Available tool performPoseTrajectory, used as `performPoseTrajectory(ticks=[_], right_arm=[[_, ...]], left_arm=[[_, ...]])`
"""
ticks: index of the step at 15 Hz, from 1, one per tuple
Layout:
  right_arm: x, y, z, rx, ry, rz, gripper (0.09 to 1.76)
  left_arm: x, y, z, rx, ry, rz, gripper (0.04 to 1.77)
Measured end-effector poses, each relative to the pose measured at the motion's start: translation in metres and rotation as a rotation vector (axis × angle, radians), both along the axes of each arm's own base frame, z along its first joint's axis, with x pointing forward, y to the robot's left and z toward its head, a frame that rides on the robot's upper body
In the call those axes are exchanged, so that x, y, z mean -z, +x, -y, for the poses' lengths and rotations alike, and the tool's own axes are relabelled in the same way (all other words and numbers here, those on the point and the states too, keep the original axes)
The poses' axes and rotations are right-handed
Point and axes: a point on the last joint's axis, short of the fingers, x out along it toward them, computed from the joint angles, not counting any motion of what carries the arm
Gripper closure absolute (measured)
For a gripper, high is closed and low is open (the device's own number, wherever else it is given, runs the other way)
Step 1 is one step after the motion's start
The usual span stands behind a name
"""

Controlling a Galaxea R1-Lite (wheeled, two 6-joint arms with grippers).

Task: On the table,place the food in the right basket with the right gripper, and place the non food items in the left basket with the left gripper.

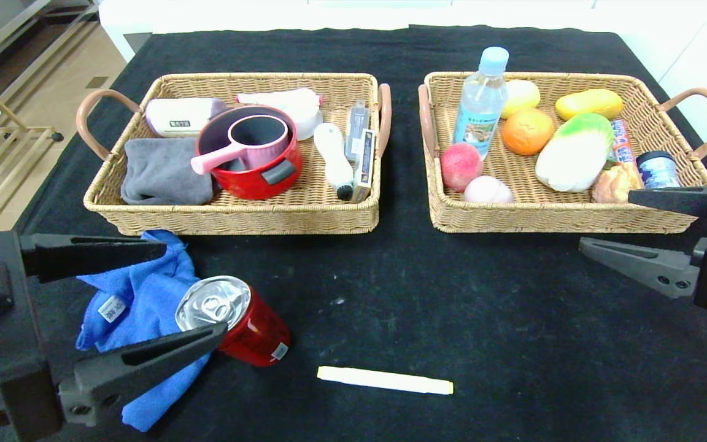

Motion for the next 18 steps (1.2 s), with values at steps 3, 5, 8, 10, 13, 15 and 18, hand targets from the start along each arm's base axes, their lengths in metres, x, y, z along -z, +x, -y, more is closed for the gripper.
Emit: performPoseTrajectory(ticks=[3, 5, 8, 10, 13, 15, 18], right_arm=[[0.001, 0.002, 0.000, 0.000, -0.002, -0.007, 0.14], [0.002, 0.002, -0.001, -0.002, -0.003, -0.009, 0.14], [0.002, 0.002, -0.001, -0.002, -0.004, -0.011, 0.14], [0.003, 0.002, -0.001, -0.002, -0.004, -0.011, 0.14], [0.003, 0.003, -0.001, -0.004, -0.004, -0.013, 0.14], [0.004, 0.002, -0.001, -0.019, -0.002, -0.016, 0.14], [0.004, 0.002, 0.000, -0.017, -0.002, -0.018, 0.14]], left_arm=[[0.007, -0.005, -0.001, 0.013, 0.021, -0.029, 0.09], [0.014, -0.006, -0.002, -0.014, 0.049, -0.035, 0.09], [0.028, -0.006, -0.003, -0.045, 0.096, -0.058, 0.09], [0.036, -0.007, -0.003, -0.044, 0.113, -0.080, 0.09], [0.051, -0.006, -0.002, -0.039, 0.161, -0.104, 0.09], [0.060, -0.005, 0.000, -0.028, 0.184, -0.131, 0.09], [0.065, 0.000, 0.004, -0.026, 0.173, -0.111, 0.09]])
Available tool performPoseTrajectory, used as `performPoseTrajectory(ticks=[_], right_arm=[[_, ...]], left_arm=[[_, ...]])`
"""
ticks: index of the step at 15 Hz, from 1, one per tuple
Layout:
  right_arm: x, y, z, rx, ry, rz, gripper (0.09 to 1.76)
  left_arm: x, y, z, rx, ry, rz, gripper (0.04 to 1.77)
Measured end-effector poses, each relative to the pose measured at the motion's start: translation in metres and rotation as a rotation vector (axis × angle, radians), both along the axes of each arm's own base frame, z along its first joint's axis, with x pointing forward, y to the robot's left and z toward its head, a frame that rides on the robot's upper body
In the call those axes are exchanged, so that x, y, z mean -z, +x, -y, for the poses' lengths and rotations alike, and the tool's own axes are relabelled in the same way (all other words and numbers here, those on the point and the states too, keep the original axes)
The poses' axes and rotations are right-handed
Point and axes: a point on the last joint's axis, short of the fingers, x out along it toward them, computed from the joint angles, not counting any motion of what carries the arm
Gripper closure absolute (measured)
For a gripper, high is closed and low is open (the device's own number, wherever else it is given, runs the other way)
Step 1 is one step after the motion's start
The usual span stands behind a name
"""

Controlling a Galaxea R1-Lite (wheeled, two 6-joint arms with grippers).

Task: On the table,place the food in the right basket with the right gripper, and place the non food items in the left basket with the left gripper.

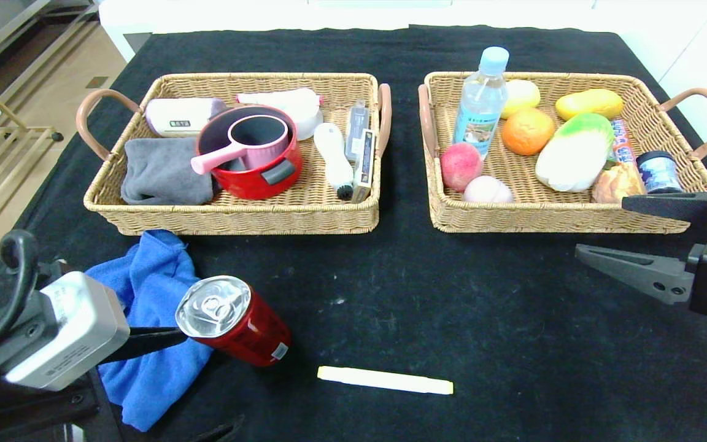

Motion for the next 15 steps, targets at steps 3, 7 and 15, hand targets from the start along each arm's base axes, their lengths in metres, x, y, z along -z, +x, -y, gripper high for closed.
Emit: performPoseTrajectory(ticks=[3, 7, 15], right_arm=[[0.000, 0.000, 0.000, -0.001, -0.001, 0.000, 0.14], [0.001, 0.000, 0.001, 0.002, -0.002, -0.001, 0.14], [0.000, 0.000, 0.002, 0.006, -0.002, 0.000, 0.14]], left_arm=[[0.005, 0.013, 0.008, -0.033, -0.023, 0.061, 0.09], [0.014, 0.025, 0.017, -0.047, -0.055, 0.100, 0.09], [0.020, 0.038, 0.023, -0.109, -0.111, 0.202, 0.09]])
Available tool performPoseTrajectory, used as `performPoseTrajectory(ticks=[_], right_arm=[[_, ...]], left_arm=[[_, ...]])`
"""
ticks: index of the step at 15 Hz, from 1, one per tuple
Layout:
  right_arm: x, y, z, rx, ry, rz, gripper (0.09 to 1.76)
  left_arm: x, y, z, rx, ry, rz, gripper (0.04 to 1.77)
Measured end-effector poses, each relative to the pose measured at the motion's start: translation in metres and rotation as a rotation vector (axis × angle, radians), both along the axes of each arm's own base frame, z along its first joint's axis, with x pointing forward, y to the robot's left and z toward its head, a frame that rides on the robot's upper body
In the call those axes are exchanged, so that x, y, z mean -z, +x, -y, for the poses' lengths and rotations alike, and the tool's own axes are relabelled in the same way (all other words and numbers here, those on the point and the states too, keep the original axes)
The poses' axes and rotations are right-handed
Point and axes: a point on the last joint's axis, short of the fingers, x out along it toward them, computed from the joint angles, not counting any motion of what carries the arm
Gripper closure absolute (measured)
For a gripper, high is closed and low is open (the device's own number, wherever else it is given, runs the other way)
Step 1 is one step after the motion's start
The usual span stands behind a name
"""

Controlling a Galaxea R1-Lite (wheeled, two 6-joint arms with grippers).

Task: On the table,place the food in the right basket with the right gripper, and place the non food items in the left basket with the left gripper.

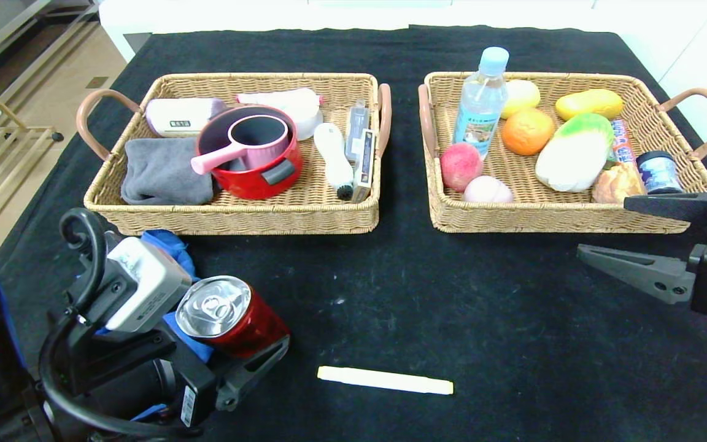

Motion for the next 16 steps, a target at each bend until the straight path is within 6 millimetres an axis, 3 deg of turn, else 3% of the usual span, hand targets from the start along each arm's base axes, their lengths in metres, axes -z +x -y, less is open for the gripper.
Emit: performPoseTrajectory(ticks=[8, 12, 16], right_arm=[[0.0010, -0.0003, -0.0002, -0.002, -0.002, -0.002, 0.14], [0.0015, -0.0005, -0.0002, -0.003, -0.004, -0.003, 0.14], [0.0016, -0.0006, -0.0001, -0.002, -0.005, -0.003, 0.14]], left_arm=[[0.0013, 0.0020, 0.0010, -0.016, -0.010, 0.010, 0.09], [0.0007, 0.0014, 0.0007, -0.012, -0.011, 0.013, 0.73], [0.0008, 0.0010, 0.0007, -0.010, -0.011, 0.013, 0.81]])
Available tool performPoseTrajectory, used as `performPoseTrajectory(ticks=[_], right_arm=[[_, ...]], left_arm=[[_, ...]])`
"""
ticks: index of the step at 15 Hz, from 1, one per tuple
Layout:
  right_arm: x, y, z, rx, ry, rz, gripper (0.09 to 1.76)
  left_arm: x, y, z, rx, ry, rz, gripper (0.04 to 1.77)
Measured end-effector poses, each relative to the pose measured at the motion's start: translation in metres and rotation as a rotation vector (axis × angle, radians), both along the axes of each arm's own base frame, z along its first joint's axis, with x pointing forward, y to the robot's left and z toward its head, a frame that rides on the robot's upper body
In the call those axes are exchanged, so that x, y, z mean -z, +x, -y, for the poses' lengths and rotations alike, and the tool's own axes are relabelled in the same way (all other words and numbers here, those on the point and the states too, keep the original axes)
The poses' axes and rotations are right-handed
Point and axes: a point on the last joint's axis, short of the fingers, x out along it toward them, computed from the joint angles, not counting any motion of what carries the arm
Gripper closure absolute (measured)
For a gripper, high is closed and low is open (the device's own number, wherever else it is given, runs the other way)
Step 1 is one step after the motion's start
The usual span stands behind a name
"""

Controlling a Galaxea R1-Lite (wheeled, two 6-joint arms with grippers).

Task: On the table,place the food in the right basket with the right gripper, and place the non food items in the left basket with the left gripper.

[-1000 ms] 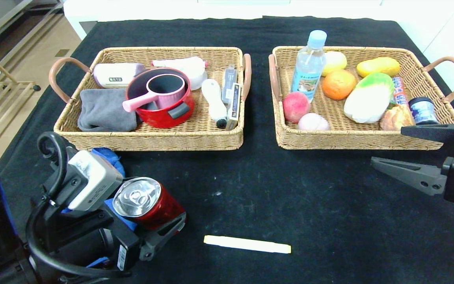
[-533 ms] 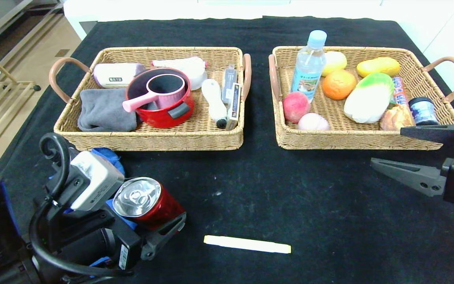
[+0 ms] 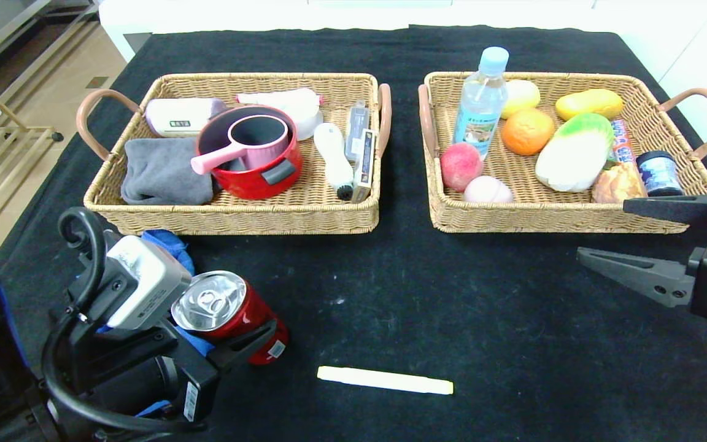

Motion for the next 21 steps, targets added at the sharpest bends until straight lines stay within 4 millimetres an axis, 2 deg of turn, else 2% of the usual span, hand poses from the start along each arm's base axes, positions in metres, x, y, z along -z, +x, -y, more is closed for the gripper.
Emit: performPoseTrajectory(ticks=[8, 13, 17, 21], right_arm=[[0.000, 0.000, 0.000, -0.001, 0.001, -0.001, 0.14], [-0.001, -0.001, 0.000, 0.000, 0.001, 0.003, 0.14], [-0.001, -0.001, 0.000, -0.002, 0.004, 0.005, 0.14], [-0.002, -0.001, 0.000, -0.002, 0.007, 0.005, 0.14]], left_arm=[[-0.004, -0.003, -0.001, 0.008, -0.015, 0.011, 0.82], [-0.021, 0.000, 0.001, 0.009, -0.056, 0.053, 0.82], [-0.038, 0.007, 0.018, 0.050, -0.096, 0.081, 0.82], [-0.049, 0.017, 0.050, 0.090, -0.145, 0.071, 0.82]])
